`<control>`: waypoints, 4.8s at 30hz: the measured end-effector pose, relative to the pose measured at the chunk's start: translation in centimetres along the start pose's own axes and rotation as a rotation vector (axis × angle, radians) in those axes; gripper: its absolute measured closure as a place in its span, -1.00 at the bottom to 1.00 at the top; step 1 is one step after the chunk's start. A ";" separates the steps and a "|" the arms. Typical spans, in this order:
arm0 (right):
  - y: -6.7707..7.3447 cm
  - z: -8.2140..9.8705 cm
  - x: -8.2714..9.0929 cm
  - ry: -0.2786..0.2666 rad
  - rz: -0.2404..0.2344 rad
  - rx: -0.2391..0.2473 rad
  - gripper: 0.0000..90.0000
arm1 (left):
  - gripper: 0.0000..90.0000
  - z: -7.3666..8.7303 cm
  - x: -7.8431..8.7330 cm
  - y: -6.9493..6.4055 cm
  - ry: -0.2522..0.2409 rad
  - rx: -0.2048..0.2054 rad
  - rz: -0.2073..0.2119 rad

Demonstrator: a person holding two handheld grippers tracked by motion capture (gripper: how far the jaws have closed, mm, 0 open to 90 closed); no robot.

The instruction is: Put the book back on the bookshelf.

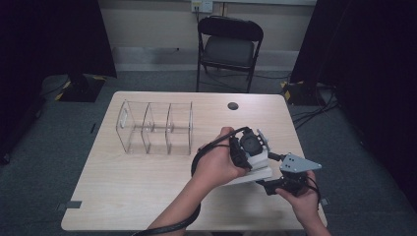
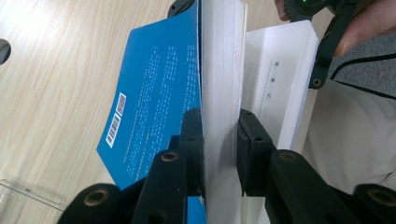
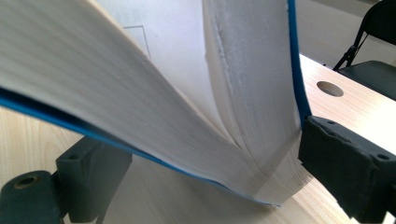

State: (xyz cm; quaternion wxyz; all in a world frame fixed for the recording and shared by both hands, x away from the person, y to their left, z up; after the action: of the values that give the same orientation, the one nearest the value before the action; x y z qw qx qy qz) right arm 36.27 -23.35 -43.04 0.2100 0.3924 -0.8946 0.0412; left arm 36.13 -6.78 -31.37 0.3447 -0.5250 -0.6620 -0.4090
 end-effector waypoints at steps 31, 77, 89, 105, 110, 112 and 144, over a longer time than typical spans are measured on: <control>-0.2 -0.3 0.4 -0.011 0.003 0.028 -0.79 | 0.66 -0.7 0.2 0.4 0.022 -0.027 0.005; -1.3 -1.6 0.7 0.046 -0.231 0.109 0.15 | 0.01 0.1 1.2 1.5 -0.114 -0.219 -0.140; -2.1 -2.3 0.8 0.054 -0.217 0.022 0.23 | -0.11 1.8 4.4 3.1 -0.202 -0.065 -0.168; -3.9 -3.8 0.3 0.077 -0.217 -0.097 0.24 | -0.15 4.4 4.3 2.9 -0.160 0.004 -0.130; -4.1 -3.8 0.2 0.068 -0.218 -0.113 0.23 | -0.17 5.0 3.3 2.4 -0.150 0.028 -0.094; -4.3 -3.9 0.2 0.068 -0.212 -0.121 0.22 | -0.18 5.1 3.1 2.3 -0.148 0.031 -0.088; -5.6 -7.7 -2.5 0.051 -0.123 -0.124 0.22 | -0.18 15.0 -5.6 -0.3 -0.136 0.184 0.041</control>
State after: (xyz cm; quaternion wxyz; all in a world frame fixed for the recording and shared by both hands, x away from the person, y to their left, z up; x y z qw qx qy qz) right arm 44.43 -23.69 -37.60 0.2587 0.4318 -0.8639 -0.0174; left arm 36.60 4.44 -42.85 0.3541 -0.5309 -0.7078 -0.3028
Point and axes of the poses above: each handheld gripper's, and its own axes: x roughly backward along the jaws, z roughly out of its underside, y roughly to its left, the point moved 3 cm from there along -x, roughly forward along the jaws, and after that the axes turned 14 degrees about -x, right-handed, at the moved point
